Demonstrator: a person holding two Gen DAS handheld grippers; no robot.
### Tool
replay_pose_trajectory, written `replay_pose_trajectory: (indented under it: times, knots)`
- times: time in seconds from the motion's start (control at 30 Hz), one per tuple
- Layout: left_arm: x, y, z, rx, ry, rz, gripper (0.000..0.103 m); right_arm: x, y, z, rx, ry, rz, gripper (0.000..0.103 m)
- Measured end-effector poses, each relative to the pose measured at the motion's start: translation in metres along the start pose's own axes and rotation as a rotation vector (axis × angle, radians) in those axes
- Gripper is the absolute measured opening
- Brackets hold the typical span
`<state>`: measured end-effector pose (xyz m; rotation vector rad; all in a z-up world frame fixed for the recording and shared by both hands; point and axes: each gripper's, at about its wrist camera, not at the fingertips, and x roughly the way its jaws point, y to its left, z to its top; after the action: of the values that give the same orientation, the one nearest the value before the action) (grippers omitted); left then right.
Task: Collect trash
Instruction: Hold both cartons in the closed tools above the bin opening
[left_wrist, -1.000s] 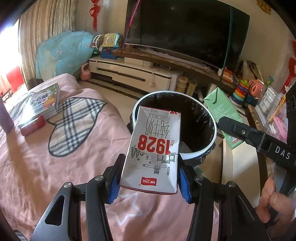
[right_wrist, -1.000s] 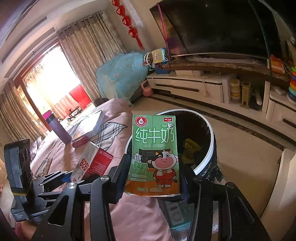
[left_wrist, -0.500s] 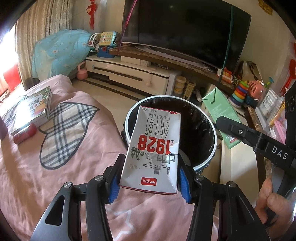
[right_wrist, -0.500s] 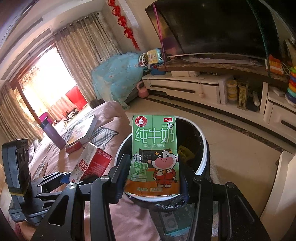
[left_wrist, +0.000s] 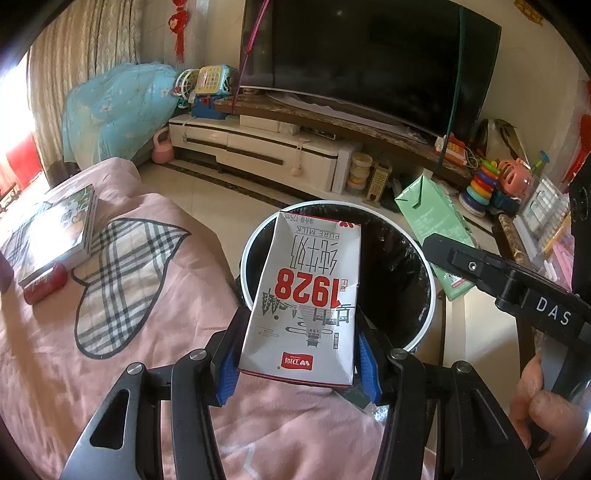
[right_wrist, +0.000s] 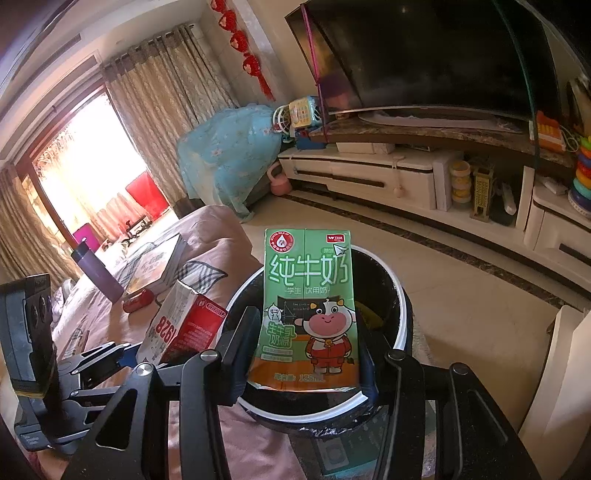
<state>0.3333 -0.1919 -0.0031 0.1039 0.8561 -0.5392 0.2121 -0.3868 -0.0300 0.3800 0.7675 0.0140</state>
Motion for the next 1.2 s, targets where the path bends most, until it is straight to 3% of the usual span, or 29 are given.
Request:
replay_pose_trajectory:
  times: [1.2]
  knots:
    - [0.033,-0.007,0.013,0.003,0.038,0.019,0.051,0.025,-0.015,0.004,0.013,0.053,-0.010,0.048]
